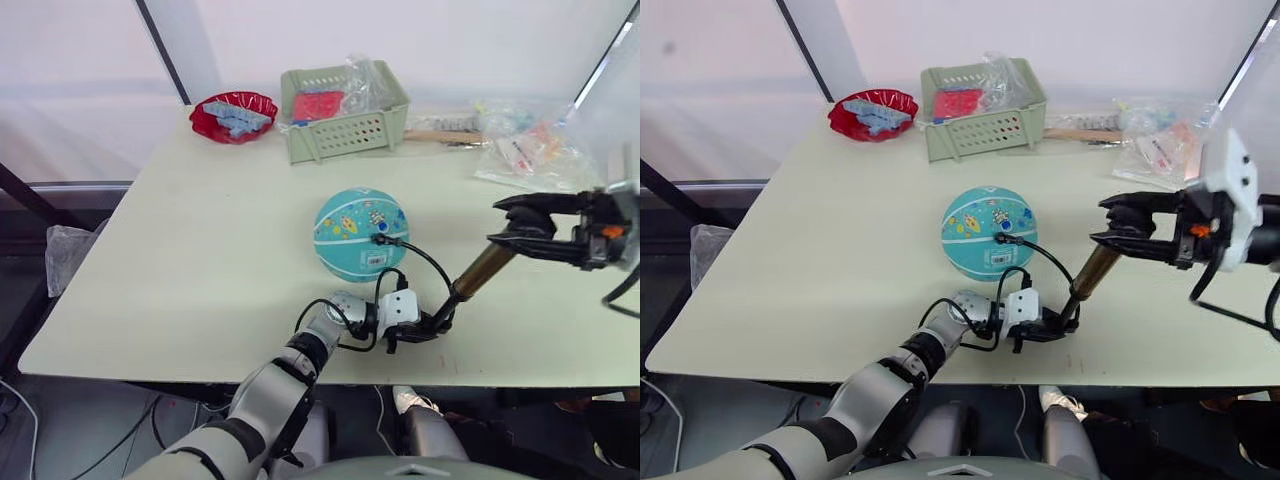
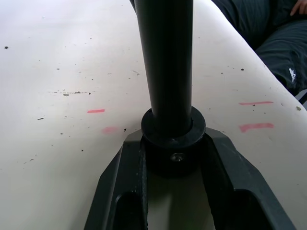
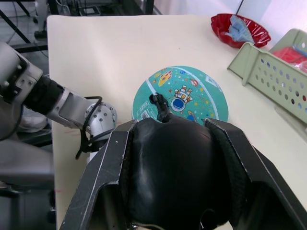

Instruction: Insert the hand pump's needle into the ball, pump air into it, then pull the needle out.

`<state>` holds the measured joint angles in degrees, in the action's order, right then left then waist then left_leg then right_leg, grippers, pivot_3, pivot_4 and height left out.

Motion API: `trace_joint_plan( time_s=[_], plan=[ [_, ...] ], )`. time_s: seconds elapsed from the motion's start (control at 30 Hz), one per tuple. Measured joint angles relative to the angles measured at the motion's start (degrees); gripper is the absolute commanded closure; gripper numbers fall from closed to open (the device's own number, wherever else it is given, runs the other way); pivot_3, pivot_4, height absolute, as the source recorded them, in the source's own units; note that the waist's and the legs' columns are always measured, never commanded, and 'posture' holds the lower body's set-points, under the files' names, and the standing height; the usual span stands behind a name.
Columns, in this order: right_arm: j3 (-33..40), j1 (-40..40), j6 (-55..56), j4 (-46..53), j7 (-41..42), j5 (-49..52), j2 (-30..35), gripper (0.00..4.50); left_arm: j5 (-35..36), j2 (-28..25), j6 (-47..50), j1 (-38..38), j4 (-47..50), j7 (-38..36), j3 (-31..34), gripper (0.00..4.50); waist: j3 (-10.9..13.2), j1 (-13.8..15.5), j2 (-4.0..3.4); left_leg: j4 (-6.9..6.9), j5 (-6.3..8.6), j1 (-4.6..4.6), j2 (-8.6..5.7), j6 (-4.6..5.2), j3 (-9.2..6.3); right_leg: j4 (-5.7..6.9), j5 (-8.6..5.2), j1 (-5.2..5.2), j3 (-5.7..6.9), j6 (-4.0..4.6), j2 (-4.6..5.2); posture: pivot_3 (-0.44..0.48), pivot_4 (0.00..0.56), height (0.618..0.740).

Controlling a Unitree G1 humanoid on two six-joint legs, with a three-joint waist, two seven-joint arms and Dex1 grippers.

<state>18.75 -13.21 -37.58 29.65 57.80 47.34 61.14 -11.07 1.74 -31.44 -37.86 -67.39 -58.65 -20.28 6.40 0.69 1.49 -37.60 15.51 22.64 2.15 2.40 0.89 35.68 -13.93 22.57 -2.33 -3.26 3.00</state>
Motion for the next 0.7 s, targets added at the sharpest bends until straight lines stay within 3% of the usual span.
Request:
trace_joint_plan(
  time_s=[0.17,0.67,0.7],
  plan=[
    [-5.61,5.21,7.32,0.67,-1.29,-6.67,-3.61,2.85,-0.18,-0.36,0.22,0.10,-0.33,0.42,0.00,3.42,-0.35,-0.23,0.42,0.00,0.00,-0.26,0.07,0.00,-0.01,0.04,-0.01,-0.15,-0.01,0.01,-0.05,0.000,0.150,0.736],
    [-19.54,10.32,19.65,-3.29,-6.59,-22.29,-13.19,2.85,0.07,-0.41,1.24,0.03,-0.33,-0.83,0.72,3.42,-0.52,-0.22,0.39,0.01,0.00,-0.26,0.00,0.00,0.00,0.04,0.00,-0.14,-0.03,0.05,-0.25,0.000,0.150,0.736],
    [-19.64,10.37,20.01,-3.42,-6.59,-22.49,-13.41,2.85,0.11,-0.44,1.39,0.02,-0.33,-0.93,0.84,2.66,-0.54,-0.22,0.42,0.01,0.00,-0.27,0.01,0.00,-0.01,0.04,0.00,-0.14,-0.02,0.05,-0.26,0.000,0.150,0.736]
  ],
)
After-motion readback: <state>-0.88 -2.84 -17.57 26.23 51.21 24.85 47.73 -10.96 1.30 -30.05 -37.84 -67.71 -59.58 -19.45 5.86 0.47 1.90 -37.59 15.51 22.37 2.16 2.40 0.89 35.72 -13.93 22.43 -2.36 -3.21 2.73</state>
